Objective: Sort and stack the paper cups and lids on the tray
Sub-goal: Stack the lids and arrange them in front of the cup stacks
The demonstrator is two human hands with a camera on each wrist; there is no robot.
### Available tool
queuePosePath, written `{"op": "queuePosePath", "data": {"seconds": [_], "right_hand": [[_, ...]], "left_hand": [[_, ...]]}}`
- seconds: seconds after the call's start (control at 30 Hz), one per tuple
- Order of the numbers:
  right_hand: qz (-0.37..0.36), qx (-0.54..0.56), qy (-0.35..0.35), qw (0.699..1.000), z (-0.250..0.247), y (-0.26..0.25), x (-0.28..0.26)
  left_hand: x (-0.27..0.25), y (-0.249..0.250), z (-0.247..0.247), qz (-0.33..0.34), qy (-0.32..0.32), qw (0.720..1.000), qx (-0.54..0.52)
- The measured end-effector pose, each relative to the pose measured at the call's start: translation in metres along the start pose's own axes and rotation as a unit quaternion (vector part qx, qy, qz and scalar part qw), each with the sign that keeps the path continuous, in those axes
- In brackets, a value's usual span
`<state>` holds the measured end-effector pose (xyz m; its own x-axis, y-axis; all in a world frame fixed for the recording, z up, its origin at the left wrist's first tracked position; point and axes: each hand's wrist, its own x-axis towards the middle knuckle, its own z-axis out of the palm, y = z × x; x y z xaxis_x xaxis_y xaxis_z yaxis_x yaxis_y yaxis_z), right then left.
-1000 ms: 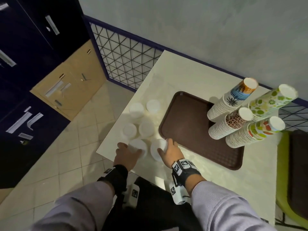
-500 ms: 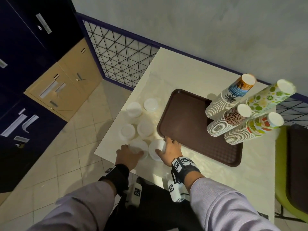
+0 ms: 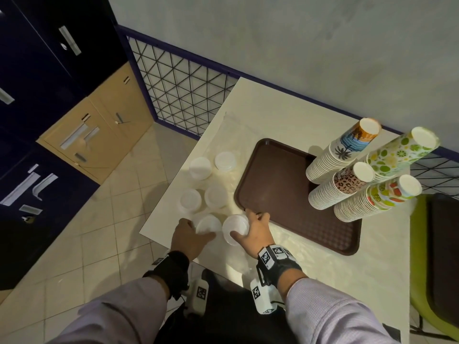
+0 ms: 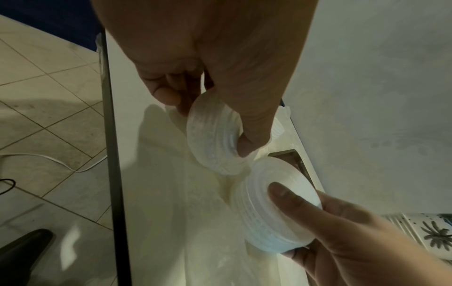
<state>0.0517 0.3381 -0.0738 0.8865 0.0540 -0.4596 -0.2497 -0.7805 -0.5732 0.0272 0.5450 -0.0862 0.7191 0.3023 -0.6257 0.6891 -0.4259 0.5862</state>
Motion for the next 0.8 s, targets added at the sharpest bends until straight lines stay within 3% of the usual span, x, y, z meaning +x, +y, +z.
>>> {"op": "queuePosePath", "data": {"seconds": [0.27,0.4,0.5,0.63,0.8], "right_hand": [[0.013,0.059,-0.036,0.998,0.002,0.002,-0.005],[0.011,0.171,-0.025,0.985,-0.003,0.006,-0.006],[0.030,0.288,-0.008,0.957,-0.013,0.006,-0.008],[0.078,0.440,0.005,0.895,-0.025,0.003,-0.012],[0.095,0.505,0.009,0.858,-0.039,-0.004,-0.014]], "left_hand": [[-0.007,0.001,0.007,0.038,-0.040,0.997,-0.062],[-0.008,0.002,0.003,0.045,-0.063,0.986,-0.150],[-0.011,0.008,-0.003,0.054,-0.106,0.972,-0.204],[-0.014,0.022,-0.006,0.067,-0.143,0.960,-0.231],[-0.019,0.041,-0.008,0.087,-0.153,0.956,-0.235]]}}
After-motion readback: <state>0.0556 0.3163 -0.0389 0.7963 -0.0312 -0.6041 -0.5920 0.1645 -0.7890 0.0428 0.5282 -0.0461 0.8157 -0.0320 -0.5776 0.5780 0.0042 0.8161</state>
